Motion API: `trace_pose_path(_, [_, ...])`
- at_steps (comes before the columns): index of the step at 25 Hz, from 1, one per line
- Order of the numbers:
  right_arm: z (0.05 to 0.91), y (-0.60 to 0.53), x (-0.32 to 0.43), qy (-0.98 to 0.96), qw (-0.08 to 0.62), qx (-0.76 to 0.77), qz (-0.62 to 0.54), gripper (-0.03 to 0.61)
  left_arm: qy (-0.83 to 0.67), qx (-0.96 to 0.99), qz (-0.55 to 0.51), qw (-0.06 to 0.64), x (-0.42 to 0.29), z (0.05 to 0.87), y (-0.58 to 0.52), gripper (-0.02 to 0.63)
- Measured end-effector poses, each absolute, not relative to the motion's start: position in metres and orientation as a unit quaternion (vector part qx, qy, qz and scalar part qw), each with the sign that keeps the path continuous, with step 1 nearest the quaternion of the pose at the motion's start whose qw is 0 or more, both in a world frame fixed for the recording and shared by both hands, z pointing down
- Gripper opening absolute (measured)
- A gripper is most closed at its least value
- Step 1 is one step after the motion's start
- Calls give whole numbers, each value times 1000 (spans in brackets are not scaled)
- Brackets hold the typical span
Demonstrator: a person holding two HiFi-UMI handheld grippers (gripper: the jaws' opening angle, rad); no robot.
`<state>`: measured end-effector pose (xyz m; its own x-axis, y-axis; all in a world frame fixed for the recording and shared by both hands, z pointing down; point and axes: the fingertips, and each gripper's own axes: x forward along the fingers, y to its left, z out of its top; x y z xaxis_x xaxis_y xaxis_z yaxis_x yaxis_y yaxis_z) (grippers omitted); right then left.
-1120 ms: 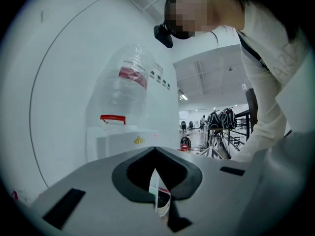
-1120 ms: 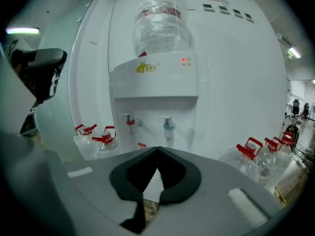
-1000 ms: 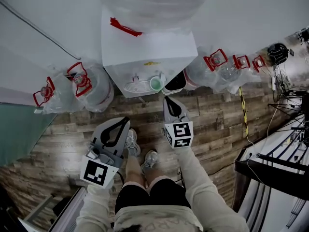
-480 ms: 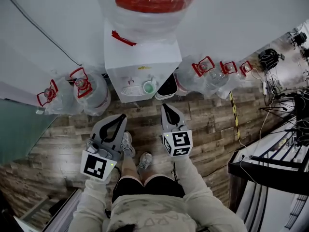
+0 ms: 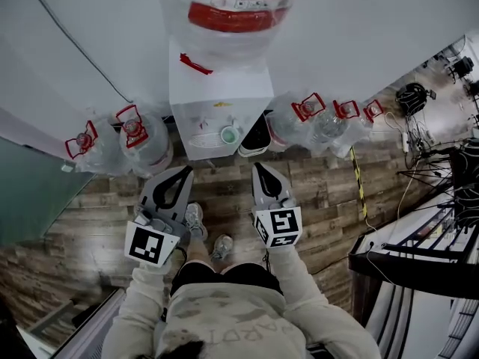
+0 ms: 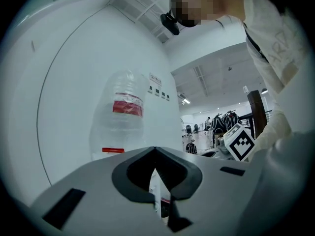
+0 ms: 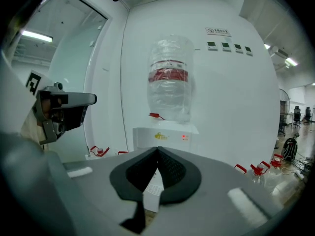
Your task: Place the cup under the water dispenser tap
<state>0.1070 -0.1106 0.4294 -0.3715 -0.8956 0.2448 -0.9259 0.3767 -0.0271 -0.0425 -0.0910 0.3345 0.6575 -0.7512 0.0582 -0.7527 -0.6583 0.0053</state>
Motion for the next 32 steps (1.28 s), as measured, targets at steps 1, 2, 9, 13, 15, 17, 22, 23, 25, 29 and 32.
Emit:
trace_pose_path(1, [424, -107, 106, -825, 92, 552, 78, 9, -414, 910, 23, 14, -43, 331, -89, 5])
trace_pose_path(2, [419, -103, 104, -826, 90, 552, 76, 9, -414, 910, 22, 13, -43, 328, -86, 5])
trace_pose_path(9, [382, -84, 103, -829, 78, 552, 50, 9, -416, 909, 10, 0, -42, 303, -72, 5])
trace_pose_path(13, [366, -74, 104, -830, 77, 551, 34, 9, -422, 907, 6, -8, -43, 291, -64, 5])
trace_pose_path(15, [358, -68, 106, -831, 73, 550, 28, 9, -422, 906, 7, -20, -43, 285, -59, 5])
trace_pose_path(17, [351, -63, 108, -832, 68, 550, 23, 9, -422, 906, 8, -30, -42, 281, -55, 5])
trace_pose_path(22, [328, -48, 115, -837, 54, 544, 14, 9, -423, 905, 6, -50, -37, 269, -43, 5])
trace_pose_path(23, [322, -45, 117, -838, 51, 544, 11, 9, -423, 905, 3, -51, -35, 266, -41, 5])
trace_pose_path(25, [313, -39, 120, -838, 45, 544, 6, 9, -425, 904, -3, -52, -33, 260, -37, 5])
trace_pose_path(29, [298, -27, 125, -837, 32, 546, -5, 9, -426, 903, -13, -58, -31, 251, -28, 5])
trace_pose_path(32, [291, -19, 130, -836, 21, 549, -8, 9, -426, 902, -16, -64, -29, 245, -22, 5])
